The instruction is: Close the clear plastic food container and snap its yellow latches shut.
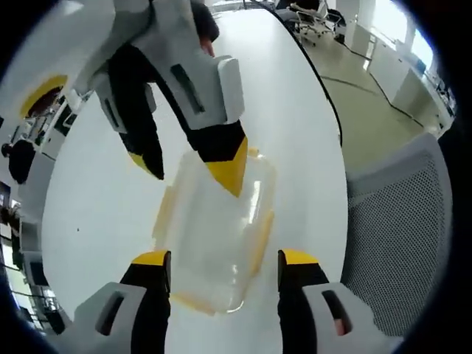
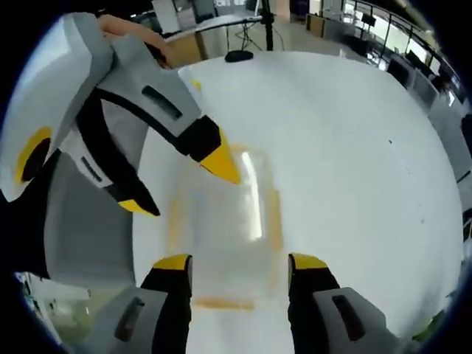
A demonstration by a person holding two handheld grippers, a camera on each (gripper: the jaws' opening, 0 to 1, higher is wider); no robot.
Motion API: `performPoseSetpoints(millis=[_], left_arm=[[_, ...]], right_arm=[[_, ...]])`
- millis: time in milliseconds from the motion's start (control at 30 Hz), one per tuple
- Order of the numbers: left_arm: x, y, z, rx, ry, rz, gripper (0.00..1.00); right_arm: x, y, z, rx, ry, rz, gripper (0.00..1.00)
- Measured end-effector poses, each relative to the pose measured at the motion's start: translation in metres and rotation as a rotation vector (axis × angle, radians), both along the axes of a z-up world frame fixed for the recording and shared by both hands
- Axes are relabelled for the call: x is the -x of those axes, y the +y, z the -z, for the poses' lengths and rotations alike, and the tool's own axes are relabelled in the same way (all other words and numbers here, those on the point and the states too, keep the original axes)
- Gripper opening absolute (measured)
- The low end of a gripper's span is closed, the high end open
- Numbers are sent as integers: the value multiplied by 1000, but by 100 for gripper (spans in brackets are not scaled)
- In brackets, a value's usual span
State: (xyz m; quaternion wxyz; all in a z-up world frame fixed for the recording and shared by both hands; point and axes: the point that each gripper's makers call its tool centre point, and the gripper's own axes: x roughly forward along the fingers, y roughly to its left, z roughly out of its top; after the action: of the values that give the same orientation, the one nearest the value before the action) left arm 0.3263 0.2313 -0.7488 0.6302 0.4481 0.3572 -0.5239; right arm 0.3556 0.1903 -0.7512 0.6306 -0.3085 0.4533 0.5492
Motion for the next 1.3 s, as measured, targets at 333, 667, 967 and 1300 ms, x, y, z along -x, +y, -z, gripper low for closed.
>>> performPoseSetpoints(millis=[333, 667, 967, 1300], left_arm=[[3, 5, 0, -21, 29, 65, 57], [3, 4, -2, -7, 61, 108, 58], [-3, 11, 4, -34, 72, 146, 65], [-2, 13, 10, -46, 106, 205, 72]], right_arm=[[6, 1, -3, -28, -36, -3, 58], [14, 0, -5, -47, -37, 27, 60], [22, -3, 4, -39, -49, 12, 69], [24, -5, 9, -23, -77, -3, 77]])
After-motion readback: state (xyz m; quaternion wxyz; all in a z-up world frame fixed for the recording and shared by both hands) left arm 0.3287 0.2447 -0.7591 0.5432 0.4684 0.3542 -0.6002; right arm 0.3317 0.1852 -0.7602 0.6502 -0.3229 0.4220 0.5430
